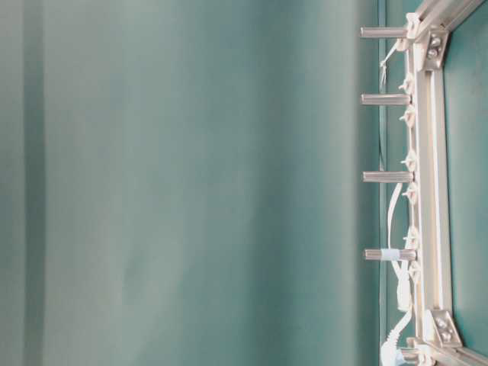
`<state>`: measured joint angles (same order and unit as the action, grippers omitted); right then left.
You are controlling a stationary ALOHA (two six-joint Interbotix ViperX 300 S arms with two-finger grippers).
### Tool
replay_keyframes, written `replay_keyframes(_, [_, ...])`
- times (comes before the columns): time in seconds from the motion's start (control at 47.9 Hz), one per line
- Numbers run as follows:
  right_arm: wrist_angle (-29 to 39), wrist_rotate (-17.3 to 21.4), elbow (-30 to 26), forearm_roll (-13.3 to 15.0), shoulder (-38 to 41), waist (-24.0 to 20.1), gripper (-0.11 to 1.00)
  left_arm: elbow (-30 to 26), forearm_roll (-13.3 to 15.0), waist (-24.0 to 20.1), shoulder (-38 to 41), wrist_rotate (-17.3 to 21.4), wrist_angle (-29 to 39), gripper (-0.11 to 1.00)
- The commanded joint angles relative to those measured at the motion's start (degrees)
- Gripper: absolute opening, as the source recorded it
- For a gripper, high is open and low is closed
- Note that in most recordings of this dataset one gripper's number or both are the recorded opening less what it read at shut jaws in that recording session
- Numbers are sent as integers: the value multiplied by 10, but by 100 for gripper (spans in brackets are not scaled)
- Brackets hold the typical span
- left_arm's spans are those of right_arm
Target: Insert the wire through the string loop located on the right side.
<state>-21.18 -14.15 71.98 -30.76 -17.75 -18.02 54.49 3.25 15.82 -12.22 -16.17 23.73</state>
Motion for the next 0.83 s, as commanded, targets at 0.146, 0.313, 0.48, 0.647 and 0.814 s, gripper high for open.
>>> replay_keyframes(0.146, [-3, 0, -11, 0, -7, 1, 99, -3, -7, 4, -25, 5, -14, 68])
replay_keyframes(0.313, [-3, -1, -9, 0, -32, 1, 99, 5, -9, 4, -55, 5, -14, 71])
replay_keyframes(0.48, [-3, -2, 4, 0, -71, 1, 99, 6, -12, -2, -90, 5, -14, 72])
replay_keyframes(0.647, [-3, -3, 12, -1, -121, 4, 99, -5, -49, -24, -130, 4, -17, 72])
replay_keyframes(0.814, [-3, -3, 18, 0, -165, 19, 99, -8, -75, -51, -152, 5, -17, 71])
